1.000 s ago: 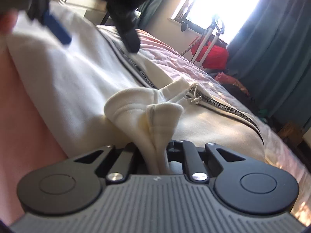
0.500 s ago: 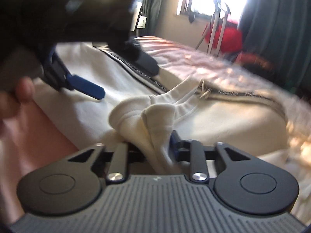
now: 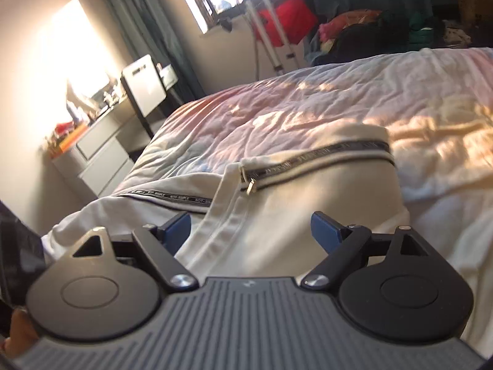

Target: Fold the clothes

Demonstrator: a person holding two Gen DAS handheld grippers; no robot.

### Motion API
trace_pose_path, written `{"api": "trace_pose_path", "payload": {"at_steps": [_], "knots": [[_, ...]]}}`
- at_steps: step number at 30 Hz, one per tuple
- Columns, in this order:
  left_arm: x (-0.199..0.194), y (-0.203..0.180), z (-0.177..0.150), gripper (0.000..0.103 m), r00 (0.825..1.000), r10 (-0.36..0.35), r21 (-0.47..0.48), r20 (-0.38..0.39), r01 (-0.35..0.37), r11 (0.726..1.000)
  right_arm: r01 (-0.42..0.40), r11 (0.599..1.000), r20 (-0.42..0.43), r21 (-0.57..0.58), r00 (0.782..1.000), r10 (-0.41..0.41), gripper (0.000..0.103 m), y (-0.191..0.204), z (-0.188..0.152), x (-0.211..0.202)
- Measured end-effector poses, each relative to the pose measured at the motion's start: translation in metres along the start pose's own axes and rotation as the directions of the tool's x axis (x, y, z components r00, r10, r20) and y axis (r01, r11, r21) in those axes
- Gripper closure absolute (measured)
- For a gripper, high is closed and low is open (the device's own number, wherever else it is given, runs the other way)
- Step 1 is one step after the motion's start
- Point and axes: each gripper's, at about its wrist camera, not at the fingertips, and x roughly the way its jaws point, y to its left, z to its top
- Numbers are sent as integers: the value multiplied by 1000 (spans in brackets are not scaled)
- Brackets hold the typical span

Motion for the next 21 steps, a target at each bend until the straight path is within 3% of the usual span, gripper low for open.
{"api": "trace_pose_path", "payload": {"at_steps": [5,7,10,14,18,19,20,21], "knots": [[20,-11,-10,11,999,31,109,-40,-26,994,13,996,-129,-93,991,-25,18,35,46,77],[26,-13,-14,17,998,43,145,-43,-36,989,54,993,-181,-101,981,-72,18,47,55,109],[31,-15,-19,30,997,63,189,-45,-53,980,109,990,-261,-89,957,-129,18,53,56,152],[31,-10,-19,61,997,63,190,-44,-53,980,233,950,-294,-206,911,-288,20,59,42,186],[20,-6,-14,78,999,46,156,-11,-44,987,240,942,-251,-234,921,-297,51,61,35,178],[16,-6,-12,80,999,43,149,2,-43,988,225,949,-245,-219,929,-277,76,63,37,173],[11,-6,-11,80,999,39,142,16,-41,989,208,958,-239,-197,937,-253,92,65,39,167],[3,-6,-10,81,999,30,132,36,-35,991,191,964,-231,-184,945,-232,92,70,41,162]]}}
